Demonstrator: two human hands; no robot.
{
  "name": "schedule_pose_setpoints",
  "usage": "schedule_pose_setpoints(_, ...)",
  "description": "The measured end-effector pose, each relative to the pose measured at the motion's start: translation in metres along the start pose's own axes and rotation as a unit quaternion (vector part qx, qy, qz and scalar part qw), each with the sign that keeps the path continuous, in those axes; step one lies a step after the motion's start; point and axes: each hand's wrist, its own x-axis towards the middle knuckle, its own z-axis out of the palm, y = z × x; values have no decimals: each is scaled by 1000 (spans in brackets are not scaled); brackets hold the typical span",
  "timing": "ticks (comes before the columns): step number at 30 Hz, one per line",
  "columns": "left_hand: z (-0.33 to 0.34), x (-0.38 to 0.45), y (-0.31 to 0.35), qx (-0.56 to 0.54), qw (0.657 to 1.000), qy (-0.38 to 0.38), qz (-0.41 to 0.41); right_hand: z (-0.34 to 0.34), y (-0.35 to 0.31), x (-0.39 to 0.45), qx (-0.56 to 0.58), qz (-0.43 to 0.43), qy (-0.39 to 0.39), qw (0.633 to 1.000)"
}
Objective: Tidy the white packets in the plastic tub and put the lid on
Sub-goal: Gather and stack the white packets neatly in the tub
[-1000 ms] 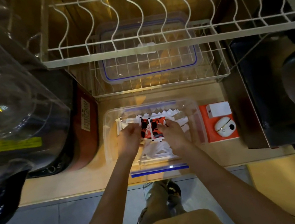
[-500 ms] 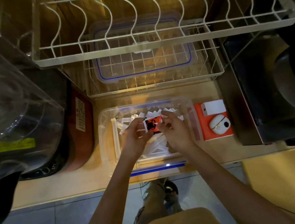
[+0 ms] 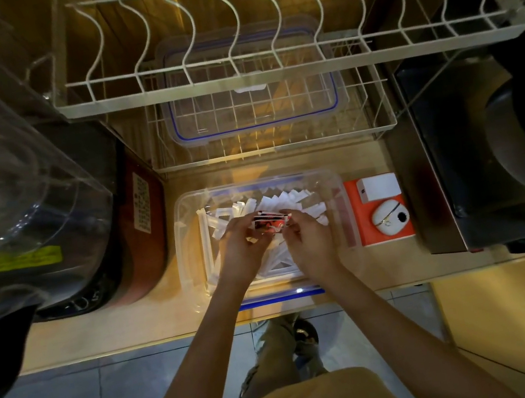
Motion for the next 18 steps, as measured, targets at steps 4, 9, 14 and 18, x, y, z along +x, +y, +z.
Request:
schedule_pose_setpoints(4, -1, 1, 0, 6, 1000, -25, -9, 0, -2, -4, -3, -7, 4, 1000)
schedule_pose_setpoints(9, 7, -4, 7, 16, 1000, -20, -7, -3, -2, -2, -64, -41, -35, 996)
schedule_pose_setpoints(14, 8, -6, 9, -4, 1000, 9, -17, -3, -3, 2, -56, -63, -49, 995)
schedule_pose_setpoints(18, 4, -6, 8, 0, 1000, -11, -26, -10, -1, 6, -96, -76, -49, 991)
